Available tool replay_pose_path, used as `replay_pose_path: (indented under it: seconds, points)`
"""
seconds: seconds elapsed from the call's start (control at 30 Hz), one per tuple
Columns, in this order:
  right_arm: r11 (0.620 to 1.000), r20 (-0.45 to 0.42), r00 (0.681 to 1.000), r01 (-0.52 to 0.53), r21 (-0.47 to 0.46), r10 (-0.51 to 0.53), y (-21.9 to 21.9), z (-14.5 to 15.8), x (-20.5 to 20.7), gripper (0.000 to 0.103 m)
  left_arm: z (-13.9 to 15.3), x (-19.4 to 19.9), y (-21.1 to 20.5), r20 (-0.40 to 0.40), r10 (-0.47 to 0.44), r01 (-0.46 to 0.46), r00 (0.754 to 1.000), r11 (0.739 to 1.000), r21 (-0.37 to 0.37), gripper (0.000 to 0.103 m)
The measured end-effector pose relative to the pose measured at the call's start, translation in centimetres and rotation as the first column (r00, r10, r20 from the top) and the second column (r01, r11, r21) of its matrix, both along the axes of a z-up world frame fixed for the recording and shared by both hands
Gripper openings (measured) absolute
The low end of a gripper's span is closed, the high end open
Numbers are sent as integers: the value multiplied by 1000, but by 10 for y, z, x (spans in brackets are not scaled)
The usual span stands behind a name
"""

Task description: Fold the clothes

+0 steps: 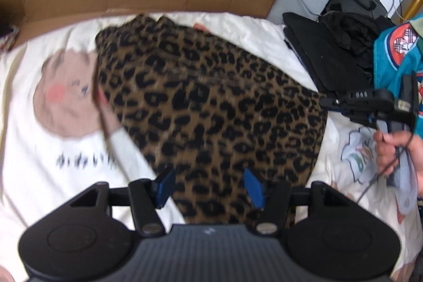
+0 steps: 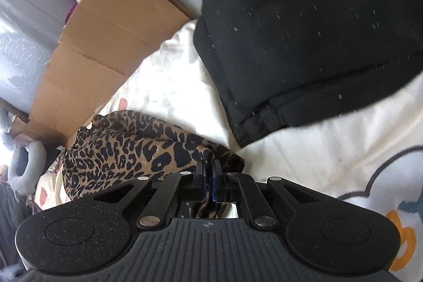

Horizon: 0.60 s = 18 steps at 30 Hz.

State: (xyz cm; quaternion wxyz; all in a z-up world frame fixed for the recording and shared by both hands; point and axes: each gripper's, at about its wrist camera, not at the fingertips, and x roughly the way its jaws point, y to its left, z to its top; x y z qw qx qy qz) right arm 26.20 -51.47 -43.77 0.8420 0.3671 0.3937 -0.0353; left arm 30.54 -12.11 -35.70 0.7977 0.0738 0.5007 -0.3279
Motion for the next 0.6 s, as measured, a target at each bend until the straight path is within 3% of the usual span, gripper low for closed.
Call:
replay_pose_path:
  seconds: [0.3, 0.6]
  points:
    - [1000, 8, 1000, 21, 3, -21, -11, 2, -3, 2, 13, 63, -33, -7, 142, -142, 990, 989, -47, 60]
    - [1000, -14, 1000, 5, 24, -5, -15, -12, -4, 1, 32, 125, -84, 39, 206, -204, 978, 977, -58, 56]
